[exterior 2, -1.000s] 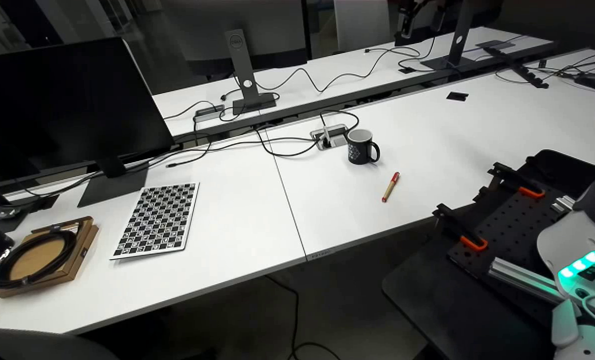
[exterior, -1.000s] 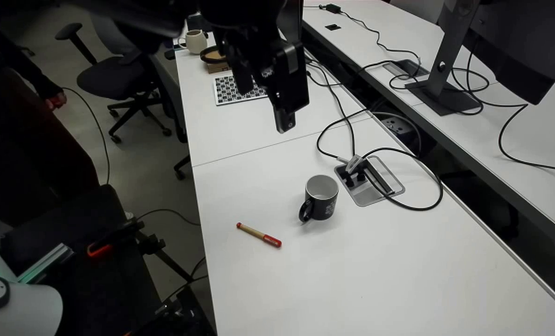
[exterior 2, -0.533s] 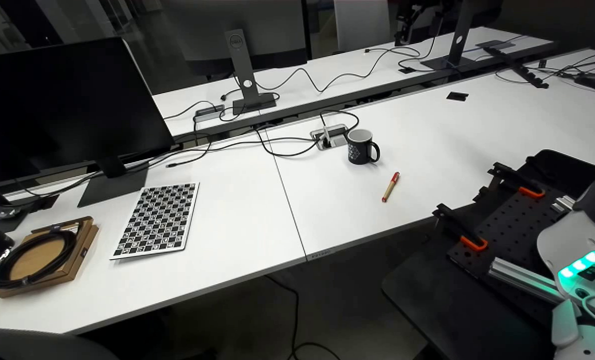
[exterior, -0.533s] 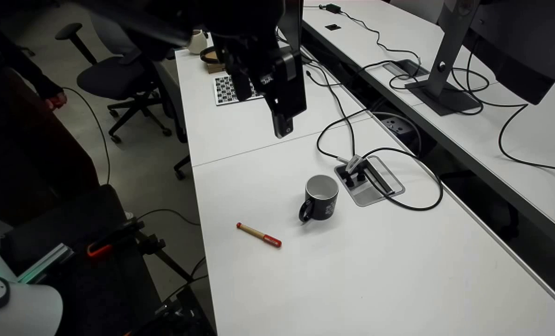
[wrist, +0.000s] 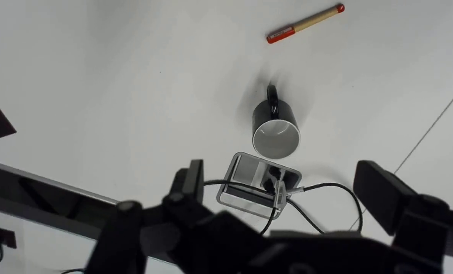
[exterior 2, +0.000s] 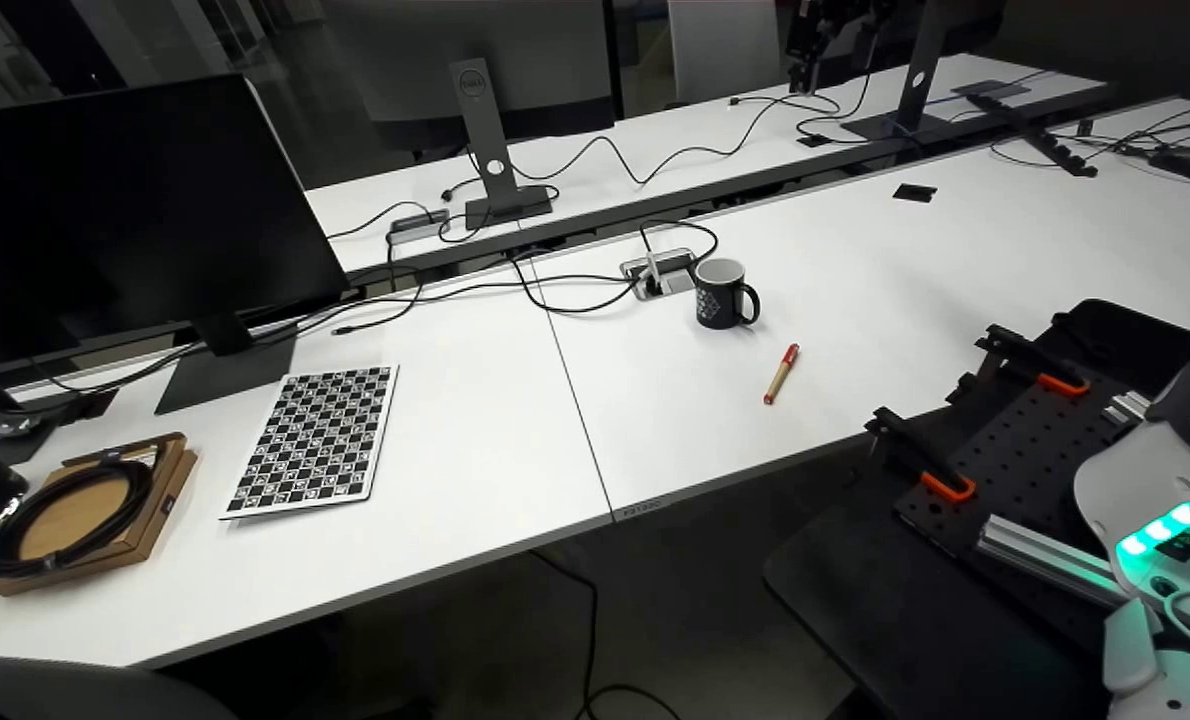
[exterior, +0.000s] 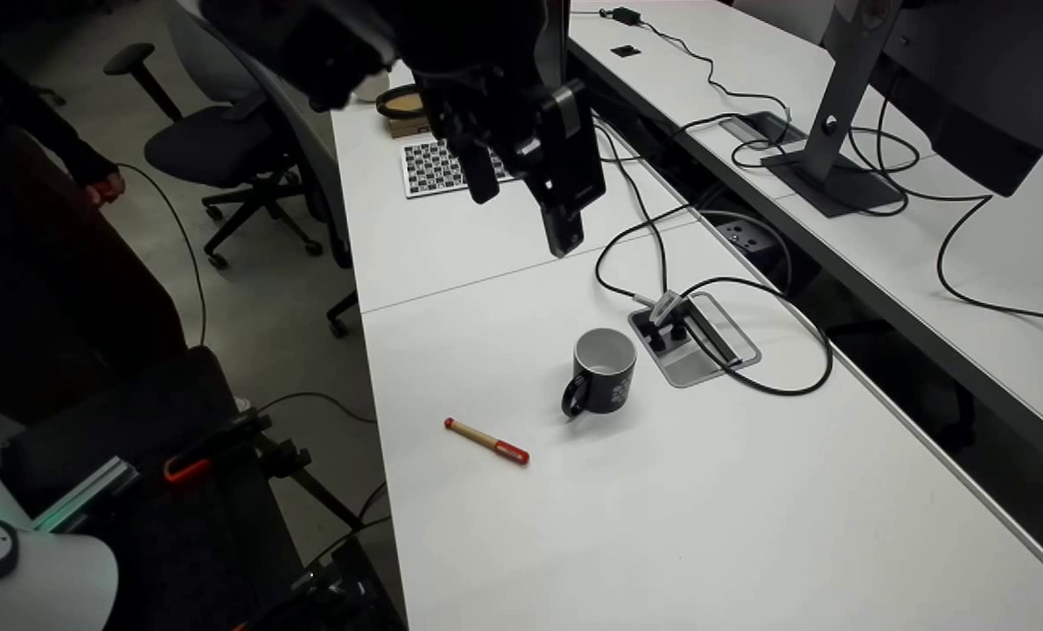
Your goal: Move the black mug from the left to the right
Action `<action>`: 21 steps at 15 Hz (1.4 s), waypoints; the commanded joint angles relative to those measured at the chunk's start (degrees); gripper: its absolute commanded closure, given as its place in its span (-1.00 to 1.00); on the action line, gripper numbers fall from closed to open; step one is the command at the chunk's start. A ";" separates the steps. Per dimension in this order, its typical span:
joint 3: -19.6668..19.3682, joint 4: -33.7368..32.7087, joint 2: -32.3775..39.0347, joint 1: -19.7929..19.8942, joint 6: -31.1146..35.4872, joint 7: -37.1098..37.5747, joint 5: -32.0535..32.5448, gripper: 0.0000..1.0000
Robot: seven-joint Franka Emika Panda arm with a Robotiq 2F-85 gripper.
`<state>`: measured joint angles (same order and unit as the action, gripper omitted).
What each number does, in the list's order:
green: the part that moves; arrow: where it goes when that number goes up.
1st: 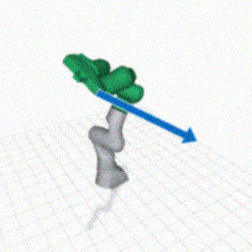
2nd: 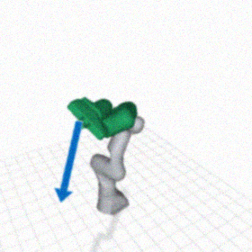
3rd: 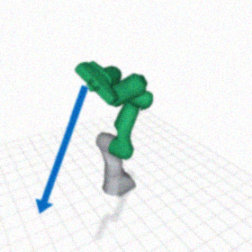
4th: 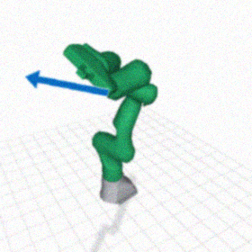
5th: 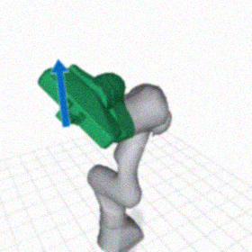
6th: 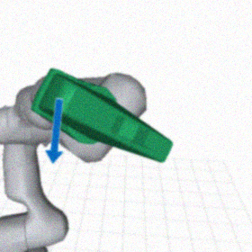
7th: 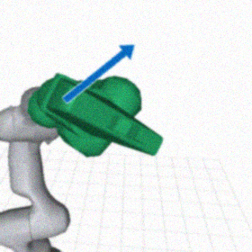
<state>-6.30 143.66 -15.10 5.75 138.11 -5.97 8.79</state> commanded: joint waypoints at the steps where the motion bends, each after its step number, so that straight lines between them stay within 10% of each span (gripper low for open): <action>1: 3.73 1.10 2.99 0.59 4.82 5.79 6.95 -1.00; 10: 6.27 0.32 11.91 -0.30 8.07 12.46 14.24 -1.00; 21: 3.29 -0.24 19.22 -0.72 13.07 -2.27 2.81 -1.00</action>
<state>-2.36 143.47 4.19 5.71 151.35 -8.10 11.78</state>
